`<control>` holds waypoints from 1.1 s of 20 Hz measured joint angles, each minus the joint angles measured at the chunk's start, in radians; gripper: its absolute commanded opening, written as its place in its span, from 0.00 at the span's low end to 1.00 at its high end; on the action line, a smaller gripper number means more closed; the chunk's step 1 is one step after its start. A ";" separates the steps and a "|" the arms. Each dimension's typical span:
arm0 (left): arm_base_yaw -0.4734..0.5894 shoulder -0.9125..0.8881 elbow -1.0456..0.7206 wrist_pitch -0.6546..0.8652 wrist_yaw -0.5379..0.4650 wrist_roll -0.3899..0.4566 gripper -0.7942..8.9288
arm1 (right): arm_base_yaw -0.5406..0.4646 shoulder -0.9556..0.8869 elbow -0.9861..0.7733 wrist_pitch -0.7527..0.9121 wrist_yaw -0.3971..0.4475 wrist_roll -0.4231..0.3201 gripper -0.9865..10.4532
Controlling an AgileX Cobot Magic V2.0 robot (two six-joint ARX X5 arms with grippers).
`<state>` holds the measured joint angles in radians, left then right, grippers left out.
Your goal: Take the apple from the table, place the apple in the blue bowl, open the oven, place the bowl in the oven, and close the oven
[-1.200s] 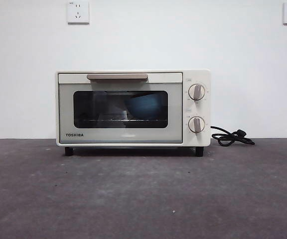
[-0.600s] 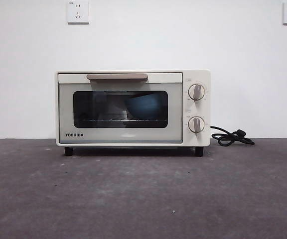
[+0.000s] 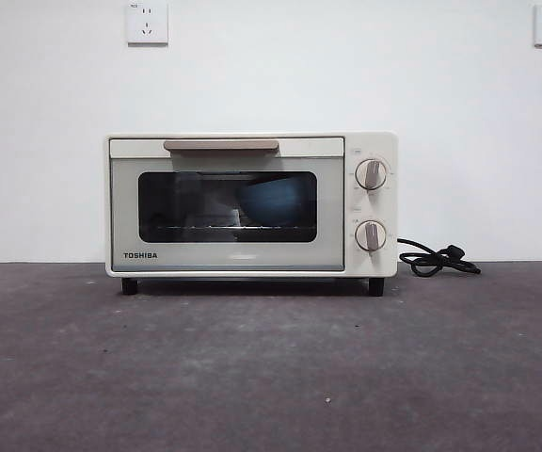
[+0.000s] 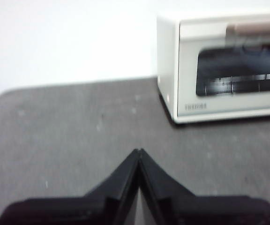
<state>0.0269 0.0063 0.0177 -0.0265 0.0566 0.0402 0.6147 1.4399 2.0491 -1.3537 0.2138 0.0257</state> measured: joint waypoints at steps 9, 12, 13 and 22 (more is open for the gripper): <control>-0.012 0.000 0.000 0.242 0.001 0.000 0.08 | 0.000 0.000 0.000 0.000 0.000 0.000 0.09; -0.019 0.000 0.000 0.218 0.002 0.000 0.08 | 0.000 0.000 0.000 0.000 0.000 0.000 0.09; -0.020 0.000 0.000 0.200 0.002 0.000 0.08 | 0.000 0.000 0.000 0.000 0.000 0.000 0.09; -0.020 0.000 0.000 -0.024 0.002 0.000 0.08 | 0.000 0.000 0.000 0.000 0.000 0.000 0.09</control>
<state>0.0071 0.0063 0.0177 -0.0509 0.0589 0.0402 0.6147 1.4399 2.0491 -1.3537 0.2134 0.0254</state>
